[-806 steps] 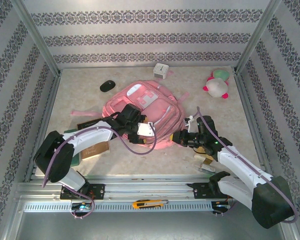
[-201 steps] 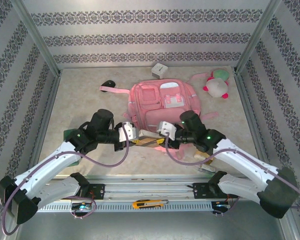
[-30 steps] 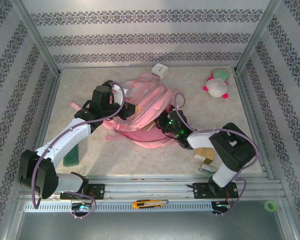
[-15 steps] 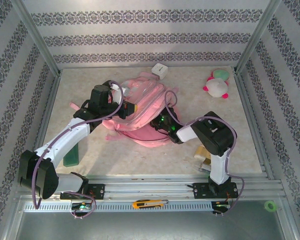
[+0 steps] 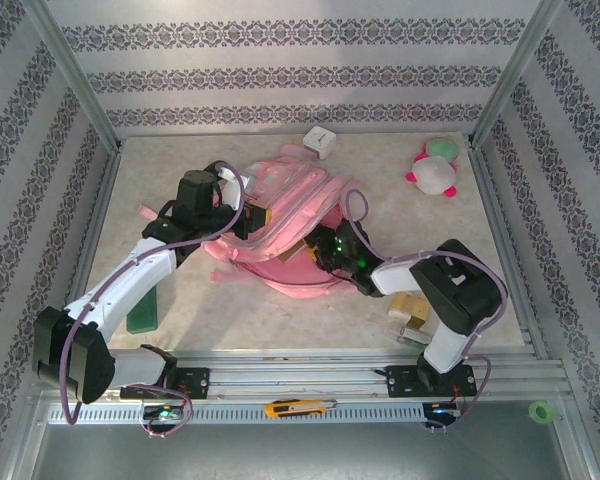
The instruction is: Pack the student bag
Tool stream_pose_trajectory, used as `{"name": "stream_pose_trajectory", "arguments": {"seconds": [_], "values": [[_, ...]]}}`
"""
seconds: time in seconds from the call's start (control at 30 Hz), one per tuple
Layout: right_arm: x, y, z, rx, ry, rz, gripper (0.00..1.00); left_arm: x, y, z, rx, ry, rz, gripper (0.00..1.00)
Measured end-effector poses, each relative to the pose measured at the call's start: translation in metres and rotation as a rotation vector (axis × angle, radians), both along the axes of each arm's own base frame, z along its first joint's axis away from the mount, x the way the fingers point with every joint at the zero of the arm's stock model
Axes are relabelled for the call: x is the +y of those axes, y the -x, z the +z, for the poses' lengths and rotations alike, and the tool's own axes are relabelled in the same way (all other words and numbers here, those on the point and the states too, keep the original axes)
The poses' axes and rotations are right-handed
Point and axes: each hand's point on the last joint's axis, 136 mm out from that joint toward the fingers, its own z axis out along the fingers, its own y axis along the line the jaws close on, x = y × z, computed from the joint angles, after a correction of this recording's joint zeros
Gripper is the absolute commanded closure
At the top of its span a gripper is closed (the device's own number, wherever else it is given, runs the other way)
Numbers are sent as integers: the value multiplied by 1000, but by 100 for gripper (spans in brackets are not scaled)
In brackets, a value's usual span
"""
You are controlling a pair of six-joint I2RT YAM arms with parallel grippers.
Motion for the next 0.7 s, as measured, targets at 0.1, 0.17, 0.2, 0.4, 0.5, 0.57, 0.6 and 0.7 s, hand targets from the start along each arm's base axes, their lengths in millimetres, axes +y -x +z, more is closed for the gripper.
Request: {"name": "stream_pose_trajectory", "arguments": {"seconds": [0.1, 0.17, 0.2, 0.4, 0.5, 0.57, 0.6, 0.7], "values": [[-11, 15, 3, 3, 14, 3, 45, 0, 0, 0, -8, -7, -2, 100], [-17, 25, 9, -7, 22, 9, 45, 1, 0, 0, -12, -10, -4, 100], [-22, 29, 16, -17, 23, 10, 45, 1, -1, 0, -15, -13, -4, 100], [-57, 47, 83, -148, 61, -3, 43, 2, 4, -17, -3, -34, -18, 100], [-79, 57, 117, -216, 124, -21, 42, 2, 10, -33, 6, -66, -36, 100], [-89, 62, 135, -259, 171, -16, 41, -1, 13, -43, 2, -97, -52, 100], [-92, 64, 144, -282, 203, -2, 41, -4, 15, -48, 3, -113, -66, 100], [-90, 68, 161, -332, 291, 71, 40, -14, 24, -71, 11, -173, -102, 100]]}}
